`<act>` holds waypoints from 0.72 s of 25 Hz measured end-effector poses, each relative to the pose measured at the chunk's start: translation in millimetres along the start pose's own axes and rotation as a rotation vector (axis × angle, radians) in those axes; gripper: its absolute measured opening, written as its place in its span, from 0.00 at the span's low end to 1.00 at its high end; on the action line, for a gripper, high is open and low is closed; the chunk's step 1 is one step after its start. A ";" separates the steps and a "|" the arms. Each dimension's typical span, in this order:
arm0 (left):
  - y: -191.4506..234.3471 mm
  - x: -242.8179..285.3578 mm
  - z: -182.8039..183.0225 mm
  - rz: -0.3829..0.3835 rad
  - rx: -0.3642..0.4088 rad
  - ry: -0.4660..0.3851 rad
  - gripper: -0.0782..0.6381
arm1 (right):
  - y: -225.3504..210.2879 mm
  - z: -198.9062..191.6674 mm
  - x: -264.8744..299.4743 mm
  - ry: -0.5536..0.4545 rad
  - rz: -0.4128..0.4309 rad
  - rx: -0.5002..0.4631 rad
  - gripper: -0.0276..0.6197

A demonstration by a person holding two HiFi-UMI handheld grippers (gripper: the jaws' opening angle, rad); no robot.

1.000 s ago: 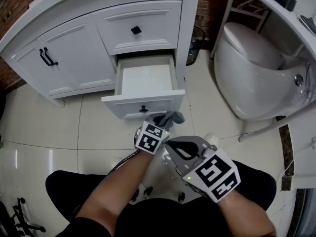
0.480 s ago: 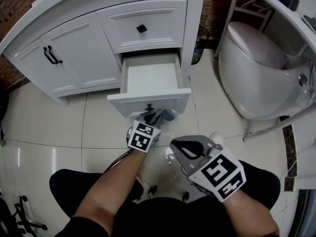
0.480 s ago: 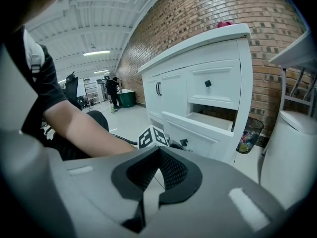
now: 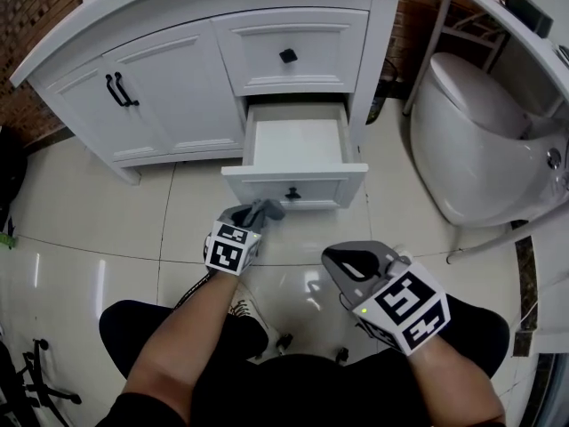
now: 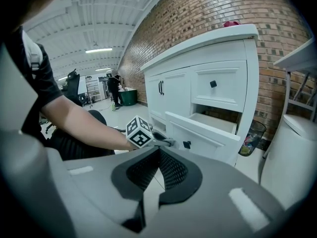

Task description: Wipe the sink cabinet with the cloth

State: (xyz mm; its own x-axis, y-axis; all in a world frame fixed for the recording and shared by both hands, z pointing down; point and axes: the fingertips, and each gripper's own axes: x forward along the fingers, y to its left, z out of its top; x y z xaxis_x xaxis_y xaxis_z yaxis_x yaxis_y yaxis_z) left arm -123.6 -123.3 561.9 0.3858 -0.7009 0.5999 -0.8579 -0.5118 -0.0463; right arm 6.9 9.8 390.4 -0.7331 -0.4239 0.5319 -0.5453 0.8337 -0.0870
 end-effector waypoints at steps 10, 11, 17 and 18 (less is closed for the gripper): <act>53.5 -35.0 -16.5 0.101 -0.052 0.024 0.16 | -1.1 0.8 0.6 0.003 -0.014 -0.005 0.05; 54.5 -35.3 -16.5 0.104 -0.055 0.023 0.16 | -1.6 0.5 1.0 0.003 -0.015 -0.004 0.05; 53.6 -37.4 -13.2 0.100 -0.041 0.019 0.16 | -1.6 1.0 2.2 0.004 -0.019 -0.006 0.05; 53.9 -38.3 -11.9 0.100 -0.043 0.018 0.16 | -1.8 1.1 2.0 0.004 -0.020 -0.006 0.05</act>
State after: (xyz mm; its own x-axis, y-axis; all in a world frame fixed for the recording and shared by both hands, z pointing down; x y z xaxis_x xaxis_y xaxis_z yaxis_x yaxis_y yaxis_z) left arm -188.6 -118.1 545.9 0.2917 -0.7383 0.6082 -0.9057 -0.4176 -0.0726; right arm 5.9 7.0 390.7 -0.7205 -0.4391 0.5367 -0.5575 0.8271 -0.0717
